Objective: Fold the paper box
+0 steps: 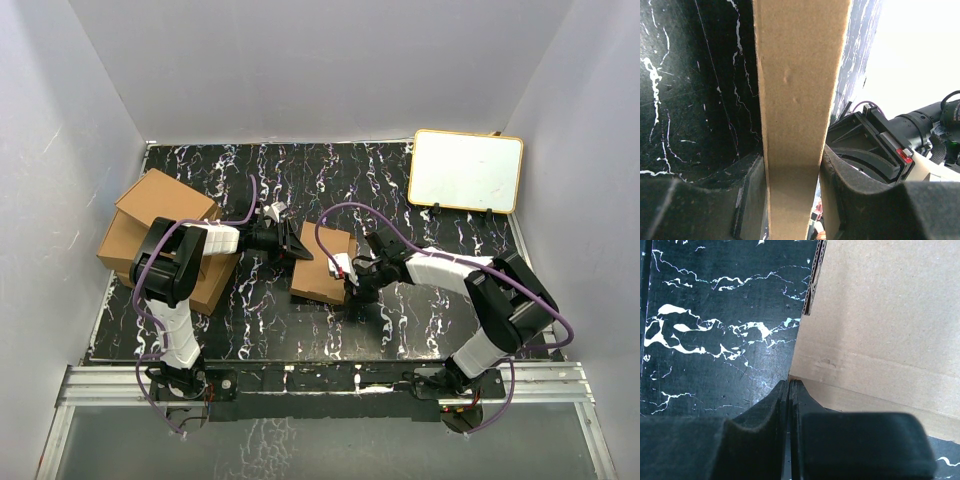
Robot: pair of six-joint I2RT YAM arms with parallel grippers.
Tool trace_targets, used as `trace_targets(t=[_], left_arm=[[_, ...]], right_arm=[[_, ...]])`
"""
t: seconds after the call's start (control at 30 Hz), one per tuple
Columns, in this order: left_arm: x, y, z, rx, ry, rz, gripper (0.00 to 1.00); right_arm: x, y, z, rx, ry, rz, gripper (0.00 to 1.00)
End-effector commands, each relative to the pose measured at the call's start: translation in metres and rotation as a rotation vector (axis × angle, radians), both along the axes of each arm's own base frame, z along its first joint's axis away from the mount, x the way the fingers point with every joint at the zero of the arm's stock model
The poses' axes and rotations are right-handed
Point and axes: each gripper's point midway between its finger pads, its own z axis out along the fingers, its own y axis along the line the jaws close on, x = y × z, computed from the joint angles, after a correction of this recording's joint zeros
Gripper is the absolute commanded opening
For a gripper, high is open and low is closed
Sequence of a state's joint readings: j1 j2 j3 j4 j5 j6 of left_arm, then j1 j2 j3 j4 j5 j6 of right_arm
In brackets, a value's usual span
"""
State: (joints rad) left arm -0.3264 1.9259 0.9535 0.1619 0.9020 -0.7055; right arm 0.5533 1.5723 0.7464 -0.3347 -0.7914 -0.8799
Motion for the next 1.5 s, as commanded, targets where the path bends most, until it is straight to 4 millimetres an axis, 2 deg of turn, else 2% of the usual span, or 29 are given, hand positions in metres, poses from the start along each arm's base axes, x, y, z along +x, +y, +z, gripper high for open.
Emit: trace_targets(t=[0.0, 0.7, 1.07, 1.47], left_arm=[[-0.0131, 0.0174, -0.0337, 0.132, 0.08, 0.046, 0.0], [-0.0123, 0.0172, -0.0337, 0.127, 0.082, 0.05, 0.0], [-0.013, 0.0175, -0.0341, 0.123, 0.085, 0.053, 0.0], [-0.0119, 0.0171, -0.0334, 0.121, 0.083, 0.056, 0.0]], right_arm=[[0.0128, -0.0133, -0.012, -0.079, -0.001, -0.061, 0.08], [0.0111, -0.0155, -0.0175, -0.079, 0.094, -0.093, 0.08], [0.0171, -0.0199, -0.0194, -0.081, 0.153, -0.148, 0.08], [0.0164, -0.0185, -0.0159, -0.062, 0.149, -0.143, 0.08]])
